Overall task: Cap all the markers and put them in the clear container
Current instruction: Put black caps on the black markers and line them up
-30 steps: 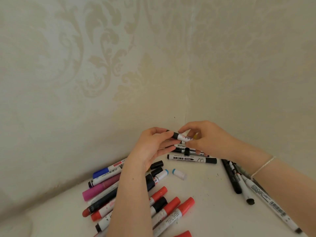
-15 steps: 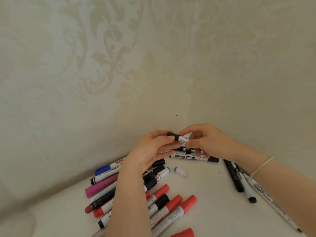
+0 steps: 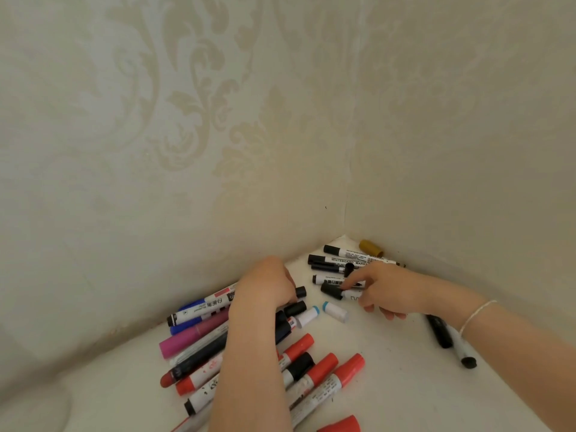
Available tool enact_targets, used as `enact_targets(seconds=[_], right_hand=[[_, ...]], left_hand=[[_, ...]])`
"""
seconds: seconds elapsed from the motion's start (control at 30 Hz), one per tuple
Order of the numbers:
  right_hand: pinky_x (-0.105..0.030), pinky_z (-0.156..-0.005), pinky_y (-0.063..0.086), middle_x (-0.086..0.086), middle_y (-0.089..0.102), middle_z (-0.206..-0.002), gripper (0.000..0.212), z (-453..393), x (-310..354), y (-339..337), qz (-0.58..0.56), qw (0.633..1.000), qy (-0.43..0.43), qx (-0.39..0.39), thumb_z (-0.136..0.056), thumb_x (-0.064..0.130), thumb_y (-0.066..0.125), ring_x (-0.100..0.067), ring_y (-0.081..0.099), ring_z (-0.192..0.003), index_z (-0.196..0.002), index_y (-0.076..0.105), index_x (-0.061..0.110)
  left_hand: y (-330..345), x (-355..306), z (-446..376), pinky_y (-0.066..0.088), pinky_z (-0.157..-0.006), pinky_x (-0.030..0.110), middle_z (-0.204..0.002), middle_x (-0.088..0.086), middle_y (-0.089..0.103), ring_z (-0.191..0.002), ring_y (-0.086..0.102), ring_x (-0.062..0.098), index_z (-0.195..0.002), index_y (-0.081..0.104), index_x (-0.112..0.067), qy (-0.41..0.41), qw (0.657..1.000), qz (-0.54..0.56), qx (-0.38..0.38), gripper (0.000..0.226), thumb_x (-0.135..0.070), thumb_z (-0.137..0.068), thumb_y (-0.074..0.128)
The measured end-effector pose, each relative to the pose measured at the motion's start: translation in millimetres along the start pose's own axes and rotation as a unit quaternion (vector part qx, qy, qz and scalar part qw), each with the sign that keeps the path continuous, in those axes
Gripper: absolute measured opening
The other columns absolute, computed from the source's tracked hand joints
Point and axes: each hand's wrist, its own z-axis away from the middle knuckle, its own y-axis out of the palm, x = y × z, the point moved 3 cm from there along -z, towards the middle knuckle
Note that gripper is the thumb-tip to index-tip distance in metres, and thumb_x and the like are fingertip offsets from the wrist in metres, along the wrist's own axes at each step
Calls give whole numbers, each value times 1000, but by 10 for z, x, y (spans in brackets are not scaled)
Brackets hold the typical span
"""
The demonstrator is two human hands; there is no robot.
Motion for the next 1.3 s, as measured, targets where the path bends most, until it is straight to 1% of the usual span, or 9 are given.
enact_targets(seconds=[0.1,0.23,0.33,0.47,0.8,0.93,1.07,1.17,1.3], right_hand=[[-19,-34,33,-5,59,-76,41,18,7,-82,0,1000,-3,-29,-86,4,49,-15,46,-45,-122,55,23],[-19,-35,30,-5,61,-71,24,71,84,-247,-64,994,-34,-78,-83,3,53,-15,44,-41,-98,61,20],[-21,-38,33,-3,61,-63,27,107,157,-300,-107,987,-69,-96,-80,1,56,-14,44,-38,-98,65,19],[-21,-38,34,-15,61,-66,28,138,226,-294,-99,986,-95,-98,-78,2,58,-16,44,-40,-97,67,21],[-19,-36,35,-10,57,-65,26,153,254,-290,-88,986,-98,-101,-78,3,61,-10,44,-36,-97,68,20],[-20,-35,34,-10,57,-62,26,149,246,-305,-110,981,-100,-121,-78,1,61,-12,45,-37,-93,69,20],[-22,-37,34,6,54,-48,26,177,280,-289,-138,977,-118,-113,-80,-1,60,-10,43,-34,-95,69,19],[-24,-41,34,9,55,-47,27,178,318,-264,-144,975,-132,-105,-79,-1,60,-10,42,-33,-96,69,18],[-23,-41,35,9,57,-51,27,145,332,-259,-141,975,-128,-111,-79,0,62,-10,44,-33,-96,70,20]], left_hand=[[-17,-34,3,53,-89,32,-108,4,69,-95,64,19,-106,72,-15,20,999,25,-10,23,-10,-83,69],[-91,-88,25,47,-66,20,-96,-1,70,-82,64,14,-93,71,-22,69,987,142,-32,20,-7,-81,72],[-118,-97,26,46,-68,17,-89,-6,71,-86,64,10,-88,69,-24,98,975,196,-46,21,-7,-78,75],[-133,-134,54,45,-49,8,-90,-8,70,-78,63,7,-81,67,-27,128,966,220,-51,25,-4,-78,74],[-111,-148,34,37,-60,12,-91,-11,69,-69,55,-5,-88,69,-25,144,970,190,-53,21,-7,-78,75],[-122,-127,23,42,-68,19,-94,-3,69,-84,62,8,-99,64,-22,120,960,241,-72,16,-17,-85,71],[-90,-121,22,50,-76,24,-90,0,73,-78,68,6,-119,55,-24,78,905,418,-37,24,-17,-97,55],[-55,-142,23,55,-78,27,-91,5,75,-79,72,12,-115,60,-16,44,848,528,4,19,-15,-98,53],[-32,-178,30,58,-74,30,-88,11,75,-80,74,19,-103,61,-7,42,817,574,41,11,-14,-96,57]])
